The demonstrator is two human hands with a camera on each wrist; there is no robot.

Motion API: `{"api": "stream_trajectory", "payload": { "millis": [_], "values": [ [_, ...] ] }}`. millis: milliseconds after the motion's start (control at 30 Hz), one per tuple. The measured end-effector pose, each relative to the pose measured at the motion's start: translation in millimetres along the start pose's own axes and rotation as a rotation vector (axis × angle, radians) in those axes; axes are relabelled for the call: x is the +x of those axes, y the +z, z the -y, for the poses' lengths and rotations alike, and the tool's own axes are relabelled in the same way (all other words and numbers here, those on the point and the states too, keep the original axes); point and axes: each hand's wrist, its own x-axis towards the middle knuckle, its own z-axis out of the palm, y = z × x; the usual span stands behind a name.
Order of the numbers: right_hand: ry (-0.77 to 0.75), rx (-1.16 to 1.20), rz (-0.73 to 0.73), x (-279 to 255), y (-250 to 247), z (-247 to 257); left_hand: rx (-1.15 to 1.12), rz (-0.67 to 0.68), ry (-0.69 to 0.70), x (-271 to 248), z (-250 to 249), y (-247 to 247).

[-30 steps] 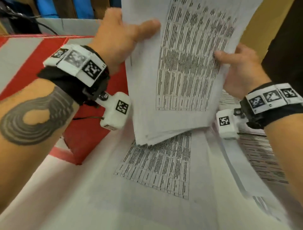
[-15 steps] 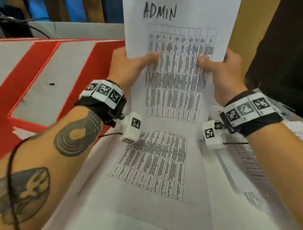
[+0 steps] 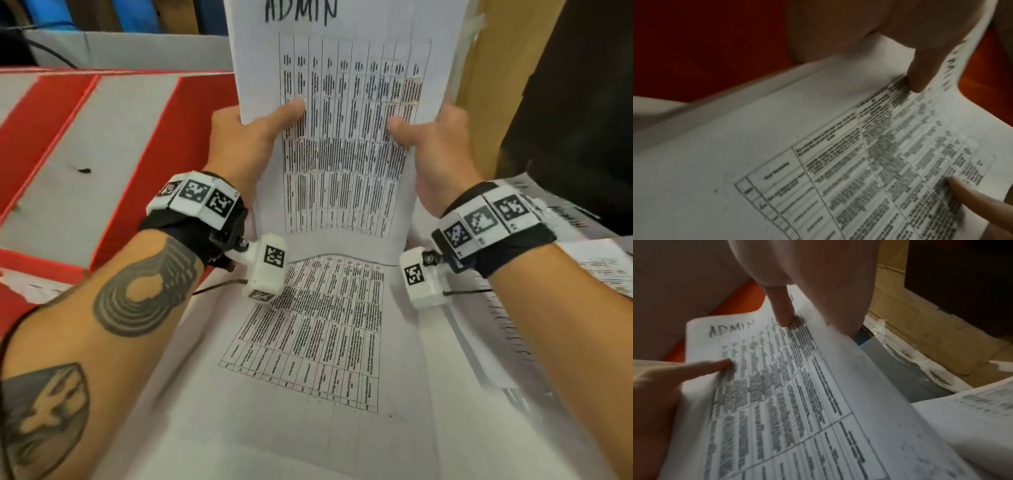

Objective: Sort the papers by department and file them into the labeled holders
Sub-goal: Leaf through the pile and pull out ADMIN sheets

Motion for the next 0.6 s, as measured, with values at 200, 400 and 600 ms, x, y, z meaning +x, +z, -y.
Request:
{"api": "stream_trajectory", "payload": {
  "millis": [200, 400, 600],
  "values": [
    [0.111, -0.01, -0.051, 6.1, 0.4, 3.0, 0.046, 0.015, -0.042, 5.5, 3.5, -2.6],
    [0.262, -0.007, -0.056, 2.1, 3.2, -15.7, 0.093, -0.004, -0.088, 4.4, 16.5, -0.4],
    [0.397, 0.008, -0.034, 1.5, -1.5, -38.8, 0.126, 0.023, -0.182, -0.2, 31.0, -3.8]
  ]
}}
